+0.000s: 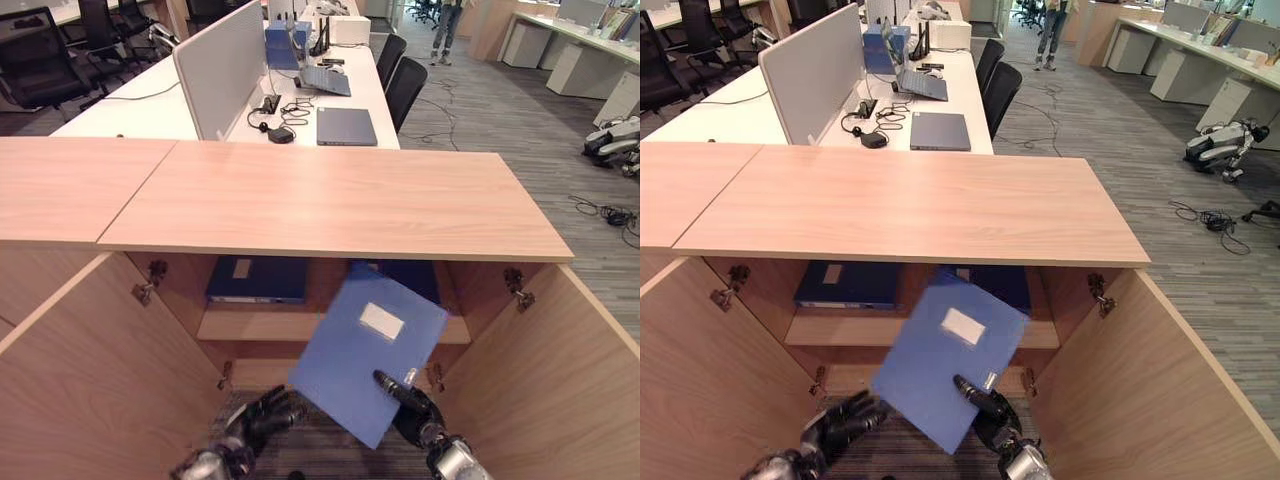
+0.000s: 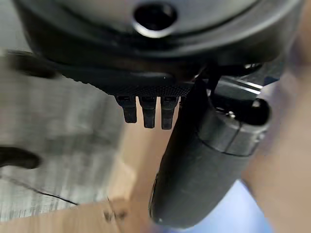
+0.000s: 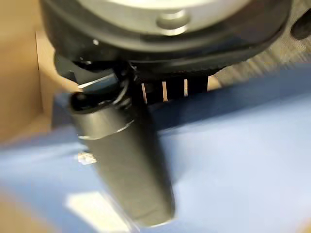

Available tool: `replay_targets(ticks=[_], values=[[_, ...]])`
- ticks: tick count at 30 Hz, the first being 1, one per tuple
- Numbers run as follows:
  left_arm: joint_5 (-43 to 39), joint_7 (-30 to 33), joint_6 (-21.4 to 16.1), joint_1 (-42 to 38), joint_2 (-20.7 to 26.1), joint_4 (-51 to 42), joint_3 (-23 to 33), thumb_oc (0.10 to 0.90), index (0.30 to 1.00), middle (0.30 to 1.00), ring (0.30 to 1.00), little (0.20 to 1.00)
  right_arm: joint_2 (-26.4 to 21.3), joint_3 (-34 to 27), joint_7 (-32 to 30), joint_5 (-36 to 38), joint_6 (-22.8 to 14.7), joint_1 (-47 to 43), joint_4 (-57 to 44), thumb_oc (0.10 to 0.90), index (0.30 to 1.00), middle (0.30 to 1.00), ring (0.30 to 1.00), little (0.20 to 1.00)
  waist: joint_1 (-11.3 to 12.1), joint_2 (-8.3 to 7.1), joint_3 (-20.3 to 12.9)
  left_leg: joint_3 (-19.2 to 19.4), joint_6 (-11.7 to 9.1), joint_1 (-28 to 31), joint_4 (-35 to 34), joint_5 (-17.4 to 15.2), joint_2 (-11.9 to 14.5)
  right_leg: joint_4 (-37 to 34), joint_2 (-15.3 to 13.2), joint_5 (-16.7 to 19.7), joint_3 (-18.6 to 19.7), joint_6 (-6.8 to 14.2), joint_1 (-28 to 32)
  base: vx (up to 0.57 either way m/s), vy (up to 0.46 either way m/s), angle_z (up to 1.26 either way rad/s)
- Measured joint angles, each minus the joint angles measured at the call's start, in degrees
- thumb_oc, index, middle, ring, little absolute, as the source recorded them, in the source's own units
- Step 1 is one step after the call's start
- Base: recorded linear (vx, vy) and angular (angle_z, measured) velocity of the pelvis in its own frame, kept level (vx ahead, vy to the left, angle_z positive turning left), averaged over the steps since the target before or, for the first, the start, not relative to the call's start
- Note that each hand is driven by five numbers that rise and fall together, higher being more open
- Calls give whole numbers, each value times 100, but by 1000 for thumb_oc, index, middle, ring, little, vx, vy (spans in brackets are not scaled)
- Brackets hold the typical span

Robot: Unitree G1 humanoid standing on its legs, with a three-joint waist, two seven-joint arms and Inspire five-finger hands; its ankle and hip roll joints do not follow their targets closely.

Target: Put the empty folder in the office cabinet

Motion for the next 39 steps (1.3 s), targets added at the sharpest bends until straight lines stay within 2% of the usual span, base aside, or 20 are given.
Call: replay_targets(ticks=[2,6,9,10,12,16,23,26,31,33,35,37,39], values=[[-26,45,-21,-98,-125,696,271,800,900,900,900,900,-39,-98,-13,31,-9,-71,341,400,300,300,300,300,-2,18,-20,1,3,12,1,-4,0,-19,1,-2,1,1,12,3,-36,-1],[7,121,-49,-181,-106,1133,436,800,900,900,900,900,-99,-26,-20,-332,63,-146,754,400,300,300,300,300,10,48,-24,-3,5,8,0,-7,13,-19,10,-2,-1,-2,10,4,-38,0],[438,101,-155,-443,-141,1764,568,800,900,900,900,900,-165,162,95,-1404,160,-395,1636,400,300,300,300,300,15,121,-94,-15,0,3,0,-13,16,-19,11,-4,-12,-1,18,7,-49,3],[583,95,-170,-508,-156,1911,658,800,900,900,900,900,-174,192,148,-2010,267,-480,1986,400,300,300,300,300,15,142,-121,-47,-20,-32,0,-29,17,-19,12,-10,-40,-1,23,3,-51,11],[651,83,-199,-534,-181,1974,794,800,900,900,900,900,-200,142,94,-2408,326,-534,2135,400,300,300,300,300,21,216,-141,-91,-30,-102,2,-17,24,-19,23,-9,-76,-8,-46,-2,-48,10],[652,97,-228,-495,-236,2147,798,800,900,900,900,900,-232,-25,69,-2428,329,-573,2215,400,300,300,300,300,22,343,-145,-97,-3,-128,2,8,47,-20,45,-9,-83,-20,-67,2,-21,1],[659,119,-231,-469,-415,2230,798,800,900,900,900,900,-264,-22,-101,-1545,315,-671,1942,400,300,300,300,300,28,536,-120,-102,-35,-217,3,31,118,-21,119,-22,-87,-63,-161,-6,-30,0],[650,326,-272,-541,-506,2204,835,800,900,900,900,900,-247,16,-354,-758,249,-1076,1364,400,300,300,300,300,33,659,-22,-112,-91,-476,23,108,193,-23,201,35,-91,-102,-404,-82,-49,-2],[638,506,-285,-662,-619,2086,833,800,900,900,900,900,-248,42,-537,-24,-137,-1773,412,400,300,300,300,300,88,820,273,-172,-172,-806,26,243,287,-22,318,87,-155,-134,-710,-73,-42,6],[635,607,-299,-834,-610,1996,836,800,900,900,900,900,-248,-17,-544,288,-390,-2219,-278,400,300,300,300,300,110,848,582,-249,-227,-1099,27,360,350,-19,403,159,-228,-208,-961,-85,-32,9],[578,668,-297,-967,-612,2001,846,800,900,900,900,900,-224,-99,-550,661,-721,-2667,-490,400,300,300,300,300,196,837,730,-277,-298,-1330,27,440,410,-18,461,200,-247,-263,-1182,-80,-15,6],[495,745,-298,-965,-628,2008,896,800,900,900,900,900,-184,-147,-585,847,-884,-2952,-488,400,300,300,300,300,211,845,835,-295,-314,-1403,28,458,422,18,479,199,-276,-270,-1240,-85,7,3],[404,906,-341,-1014,-625,2001,999,800,900,900,900,900,-36,-396,-676,1136,-1244,-3442,-490,400,300,300,300,300,228,812,1053,-285,-315,-1667,30,516,411,25,468,234,-266,-300,-1507,-63,25,-1]])
